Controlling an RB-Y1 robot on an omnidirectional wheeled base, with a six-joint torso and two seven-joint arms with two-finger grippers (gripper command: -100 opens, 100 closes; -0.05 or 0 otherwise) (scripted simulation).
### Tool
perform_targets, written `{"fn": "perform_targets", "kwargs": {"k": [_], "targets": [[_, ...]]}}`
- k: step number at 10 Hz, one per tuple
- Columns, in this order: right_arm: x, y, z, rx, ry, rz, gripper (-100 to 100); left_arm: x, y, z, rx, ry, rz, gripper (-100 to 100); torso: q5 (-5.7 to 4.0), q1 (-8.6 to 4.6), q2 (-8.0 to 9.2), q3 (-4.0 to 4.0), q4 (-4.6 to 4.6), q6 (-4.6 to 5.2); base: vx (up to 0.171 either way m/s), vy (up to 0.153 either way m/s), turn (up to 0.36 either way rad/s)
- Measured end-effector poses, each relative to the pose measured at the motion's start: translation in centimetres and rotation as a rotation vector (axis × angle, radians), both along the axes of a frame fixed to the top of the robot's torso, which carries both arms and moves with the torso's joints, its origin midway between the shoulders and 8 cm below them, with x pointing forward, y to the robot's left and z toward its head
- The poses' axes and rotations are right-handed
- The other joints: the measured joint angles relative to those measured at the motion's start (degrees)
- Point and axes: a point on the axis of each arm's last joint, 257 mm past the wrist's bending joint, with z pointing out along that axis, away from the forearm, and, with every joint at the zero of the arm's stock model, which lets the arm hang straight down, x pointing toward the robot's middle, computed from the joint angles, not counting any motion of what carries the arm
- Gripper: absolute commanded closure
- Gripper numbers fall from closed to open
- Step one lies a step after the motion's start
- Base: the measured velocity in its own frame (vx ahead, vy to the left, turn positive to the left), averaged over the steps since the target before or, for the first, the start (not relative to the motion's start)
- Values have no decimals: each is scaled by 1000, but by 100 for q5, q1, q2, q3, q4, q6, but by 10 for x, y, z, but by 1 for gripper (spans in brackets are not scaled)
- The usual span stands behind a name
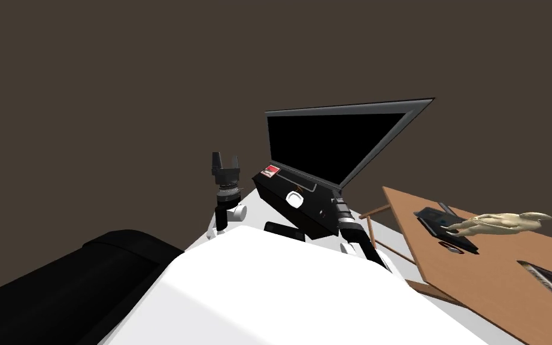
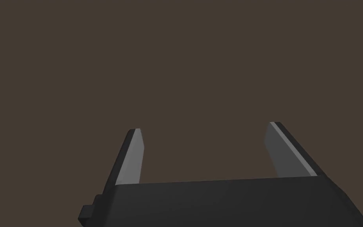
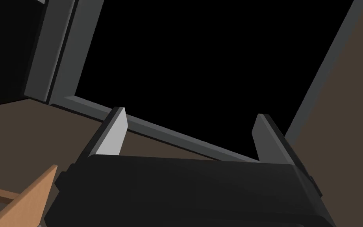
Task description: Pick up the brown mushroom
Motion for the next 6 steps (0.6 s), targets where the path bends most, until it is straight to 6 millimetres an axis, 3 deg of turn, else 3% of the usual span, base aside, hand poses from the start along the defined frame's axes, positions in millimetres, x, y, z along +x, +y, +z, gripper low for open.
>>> {"fn": "perform_targets", "kwargs": {"k": [3, 6], "targets": [[-14, -16, -61, -38, 165, -15, -100, 0, 0, 0, 0, 0, 0, 0, -1, -2, 5, 2, 1, 2, -17, 10, 241], [-27, -29, -104, -77, 296, -26, -100, 0, 0, 0, 0, 0, 0, 0, -1, -3, 4, 3, 1, 6, -19, 10, 227]]}}
